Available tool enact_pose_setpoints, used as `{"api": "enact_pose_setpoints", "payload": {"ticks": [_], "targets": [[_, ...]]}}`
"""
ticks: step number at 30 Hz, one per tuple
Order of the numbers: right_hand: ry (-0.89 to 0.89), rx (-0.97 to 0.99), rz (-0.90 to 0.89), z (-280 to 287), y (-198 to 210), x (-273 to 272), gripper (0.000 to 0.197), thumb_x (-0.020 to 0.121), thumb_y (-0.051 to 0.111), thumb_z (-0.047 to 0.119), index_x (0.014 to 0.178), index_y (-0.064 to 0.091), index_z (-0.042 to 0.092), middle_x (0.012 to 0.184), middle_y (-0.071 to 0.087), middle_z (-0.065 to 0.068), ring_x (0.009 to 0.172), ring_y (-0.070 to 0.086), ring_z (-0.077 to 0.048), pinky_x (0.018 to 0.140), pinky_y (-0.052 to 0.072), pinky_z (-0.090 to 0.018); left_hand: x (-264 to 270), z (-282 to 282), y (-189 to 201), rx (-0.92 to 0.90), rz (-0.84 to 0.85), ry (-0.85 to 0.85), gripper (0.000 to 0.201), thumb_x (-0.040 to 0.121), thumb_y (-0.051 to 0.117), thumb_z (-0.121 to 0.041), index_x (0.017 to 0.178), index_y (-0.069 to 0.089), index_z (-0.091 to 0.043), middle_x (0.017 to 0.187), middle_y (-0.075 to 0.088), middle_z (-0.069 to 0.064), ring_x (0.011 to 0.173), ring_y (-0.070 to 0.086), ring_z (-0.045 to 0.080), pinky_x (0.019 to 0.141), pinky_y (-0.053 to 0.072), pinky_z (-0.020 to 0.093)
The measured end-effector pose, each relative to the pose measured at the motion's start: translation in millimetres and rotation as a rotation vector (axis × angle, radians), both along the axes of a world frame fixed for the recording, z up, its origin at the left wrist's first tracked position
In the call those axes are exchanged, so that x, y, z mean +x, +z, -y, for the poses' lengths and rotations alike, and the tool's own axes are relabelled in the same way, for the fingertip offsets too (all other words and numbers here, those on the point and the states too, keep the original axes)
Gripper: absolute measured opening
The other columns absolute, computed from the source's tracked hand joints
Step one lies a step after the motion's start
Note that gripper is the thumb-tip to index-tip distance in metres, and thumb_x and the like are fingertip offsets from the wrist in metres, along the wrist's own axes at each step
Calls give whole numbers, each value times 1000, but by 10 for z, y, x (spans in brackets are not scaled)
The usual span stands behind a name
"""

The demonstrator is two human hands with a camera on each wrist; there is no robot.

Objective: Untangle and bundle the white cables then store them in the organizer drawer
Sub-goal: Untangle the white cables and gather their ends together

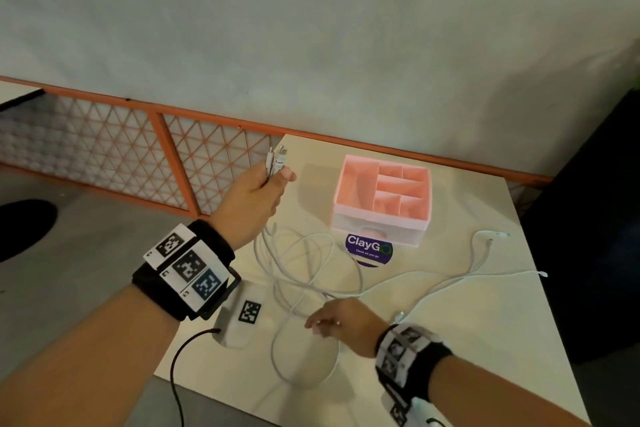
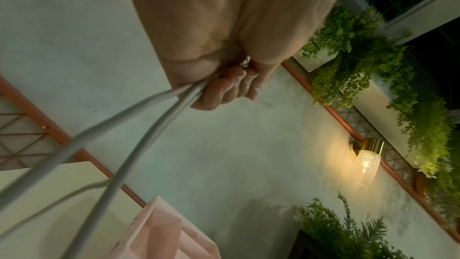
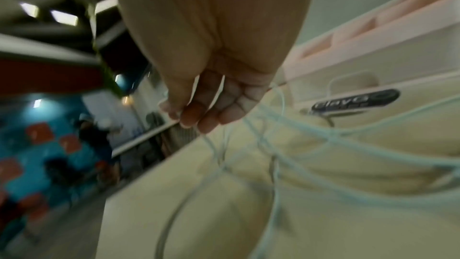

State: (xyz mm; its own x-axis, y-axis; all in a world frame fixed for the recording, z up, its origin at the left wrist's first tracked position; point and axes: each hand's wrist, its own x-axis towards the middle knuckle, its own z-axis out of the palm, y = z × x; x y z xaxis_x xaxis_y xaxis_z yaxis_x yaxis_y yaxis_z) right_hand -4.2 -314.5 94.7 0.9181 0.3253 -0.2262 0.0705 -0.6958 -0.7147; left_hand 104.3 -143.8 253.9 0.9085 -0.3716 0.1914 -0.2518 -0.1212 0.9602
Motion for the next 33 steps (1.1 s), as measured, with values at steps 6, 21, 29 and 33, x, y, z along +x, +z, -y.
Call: {"api": "enact_pose_setpoints", "payload": {"ticks": [6, 21, 29, 33], "targets": [[-247, 296, 126, 541, 931, 22, 17, 95, 48, 16, 87, 61, 24, 88, 62, -1, 80, 60, -13, 67, 50, -25, 90, 77, 0, 51, 48, -18, 26, 96, 46, -30, 84, 63, -15, 59, 43, -6, 52, 39, 5, 55, 35, 22], [-287, -824, 11, 1709, 1561, -107, 29, 92, 45, 44, 95, 66, 24, 83, 58, 6, 84, 59, -19, 76, 46, -30, 276, 162, 414, -27, 256, 117, 25, 97, 42, -35, 82, 54, -20, 63, 40, -1, 54, 39, 8, 54, 35, 19], [-430, -1165, -324, 2167, 1012, -415, 33, 90, 49, 36, 113, 60, 15, 109, 65, -2, 101, 62, -20, 88, 51, -32, 243, 132, 466, -52, 271, 126, 25, 98, 41, -27, 93, 53, -6, 65, 45, -9, 54, 51, -5, 58, 41, 10], [-485, -1282, -358, 2294, 1023, -497, 30, 87, 55, 30, 113, 61, 16, 112, 65, 0, 104, 62, -20, 79, 49, -31, 184, 140, 526, -66, 255, 144, 21, 99, 40, -22, 93, 50, -5, 53, 53, -14, 47, 51, -6, 52, 39, 7]]}}
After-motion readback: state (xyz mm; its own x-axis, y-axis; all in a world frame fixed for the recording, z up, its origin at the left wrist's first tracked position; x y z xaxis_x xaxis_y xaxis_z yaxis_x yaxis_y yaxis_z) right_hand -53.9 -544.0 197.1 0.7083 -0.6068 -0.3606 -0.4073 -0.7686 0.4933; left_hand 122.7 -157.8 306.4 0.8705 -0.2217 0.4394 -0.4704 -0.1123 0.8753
